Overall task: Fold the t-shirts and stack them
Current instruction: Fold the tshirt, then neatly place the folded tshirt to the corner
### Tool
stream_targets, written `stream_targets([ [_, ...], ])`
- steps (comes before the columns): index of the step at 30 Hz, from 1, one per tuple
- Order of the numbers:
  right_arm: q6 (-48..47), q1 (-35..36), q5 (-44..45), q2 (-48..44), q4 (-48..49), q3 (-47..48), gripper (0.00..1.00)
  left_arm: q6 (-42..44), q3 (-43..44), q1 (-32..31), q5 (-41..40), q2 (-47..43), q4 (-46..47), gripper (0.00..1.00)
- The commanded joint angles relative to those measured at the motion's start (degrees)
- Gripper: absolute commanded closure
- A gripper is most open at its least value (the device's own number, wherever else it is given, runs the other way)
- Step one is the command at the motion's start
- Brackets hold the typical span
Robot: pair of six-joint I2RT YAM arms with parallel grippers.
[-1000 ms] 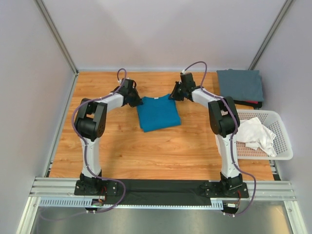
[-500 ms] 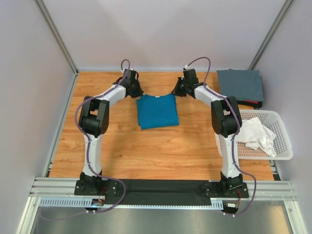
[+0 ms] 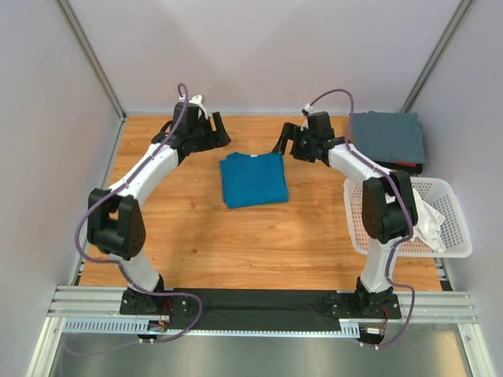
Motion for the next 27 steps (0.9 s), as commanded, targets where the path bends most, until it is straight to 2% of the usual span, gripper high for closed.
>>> stream_targets([
  [1,-2.5,0.0,-3.8,-0.3,-0.2,-5.1,0.00,1.7,-6.2,0.3,0.3,-8.4,0.1,0.19],
  [6,-2.2,0.4,-4.7,2.4,3.5,-7.9,0.01,1.4,-15.0,0.3,2.9,-16.1,0.7,0.19],
  [10,-1.4,0.5,-6.0,5.2,4.8,-7.4,0.07,0.8,-19.1,0.3,3.3,-19.9,-0.6,0.19],
  [15,0.4,0.7,-6.6,6.2,6.6,-8.8,0.11,-0.2,-22.2,0.3,3.1,-23.5,-2.5,0.19],
  [19,1.8,1.0,-6.9,7.6,8.3,-9.6,0.18,-1.2,-24.9,0.3,1.6,-25.7,-2.7,0.19],
  [24,4.9,1.3,-6.3,10.1,10.2,-10.8,0.23,-1.0,-25.4,0.3,0.4,-27.7,-3.6,0.19],
  [27,7.1,1.7,-3.8,10.5,10.7,-11.7,0.32,-0.3,-24.7,0.3,-0.2,-28.2,-5.7,0.19],
])
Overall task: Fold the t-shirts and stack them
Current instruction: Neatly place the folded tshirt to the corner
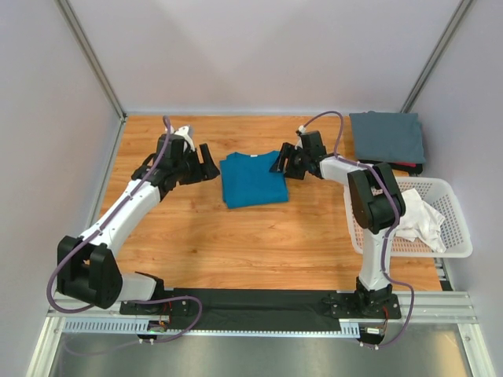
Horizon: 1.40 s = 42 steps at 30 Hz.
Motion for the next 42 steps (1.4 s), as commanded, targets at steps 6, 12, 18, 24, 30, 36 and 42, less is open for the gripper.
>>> stream_targets([
  [6,2.8,2.8,12.1,3.2,-4.2,-1.1,0.61,1.5,4.3,0.3,-0.9,-0.8,-6.8,0.19],
  [12,0.3,3.0,13.9,4.2,-9.3,2.4,1.00,1.4,6.0,0.3,-1.5,-1.1,-7.4,0.20],
  [18,-10.5,2.7,20.3,1.8,-18.2,10.8,1.00,2.5,5.4,0.4,-3.2,-4.8,-8.9,0.20],
  [24,-23.7,-1.0,26.8,0.6,-19.9,19.3,1.00,5.3,3.0,0.4,-6.0,-8.8,-8.2,0.19],
  [30,-29.7,-5.4,31.6,4.9,-28.5,31.0,1.00,5.3,3.9,0.9,-7.6,-11.0,-10.7,0.11],
  [36,-36.0,-6.2,36.7,7.6,-35.0,38.7,1.00,5.2,2.0,0.9,-8.0,-14.8,-9.9,0.05],
  [42,-33.4,-6.2,36.9,7.8,-39.1,43.1,1.00,4.6,1.9,1.0,-9.4,-14.5,-9.8,0.05],
])
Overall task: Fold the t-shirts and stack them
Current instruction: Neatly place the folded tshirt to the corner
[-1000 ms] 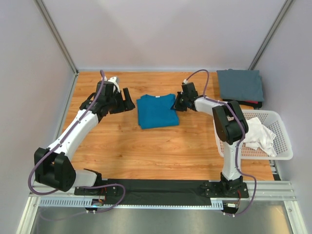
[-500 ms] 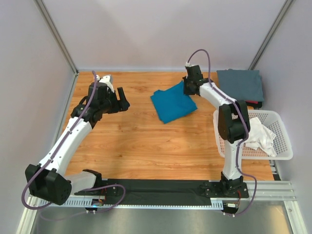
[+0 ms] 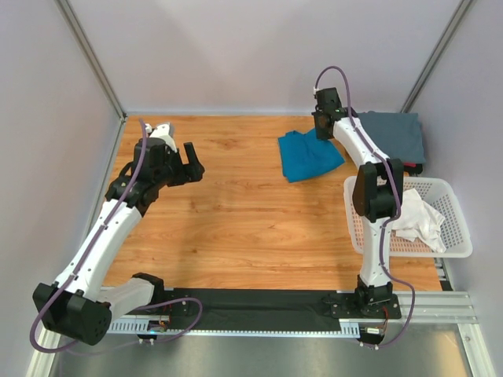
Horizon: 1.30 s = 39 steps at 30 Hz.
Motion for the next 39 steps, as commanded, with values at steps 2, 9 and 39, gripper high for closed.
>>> stream_targets([
  [2,-2.3,0.7,3.2,-0.3,-2.9,5.2,1.00,0.9,-0.5,0.4,-1.2,-0.9,0.1,0.05],
  [9,-8.8,0.6,10.2,-0.7,-1.6,9.8,0.99,0.3,-0.9,0.4,-1.2,-0.7,0.0,0.04],
  [39,-25.8,-1.3,23.4,-1.9,6.1,12.5,1.00,-1.2,-2.0,0.5,-0.3,1.7,2.2,0.04],
])
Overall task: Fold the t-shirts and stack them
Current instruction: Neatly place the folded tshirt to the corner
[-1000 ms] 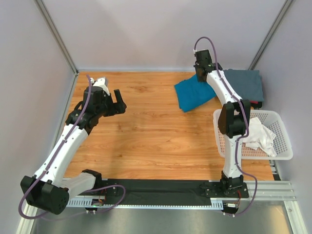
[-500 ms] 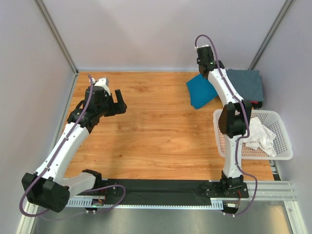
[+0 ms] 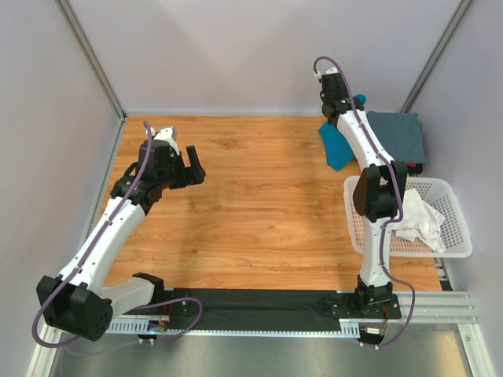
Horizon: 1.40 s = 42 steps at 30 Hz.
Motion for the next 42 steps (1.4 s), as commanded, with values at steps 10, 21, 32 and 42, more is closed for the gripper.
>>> stream_targets([
  [10,-5.1,-1.3,1.5,-4.1,6.7,3.3,0.99,-0.6,-0.2,0.5,1.7,0.9,2.1,0.04],
  [21,-7.7,-1.8,0.9,-5.9,8.5,3.6,1.00,-0.8,-0.9,0.5,2.6,0.6,2.9,0.04],
  [32,-7.8,-3.5,-1.7,-9.6,7.9,2.4,1.00,-1.0,-1.2,0.5,2.9,0.7,3.2,0.04],
  [42,-8.4,-6.7,-2.4,-11.1,10.1,-1.6,1.00,-1.1,-0.7,0.5,3.1,2.0,2.7,0.04],
])
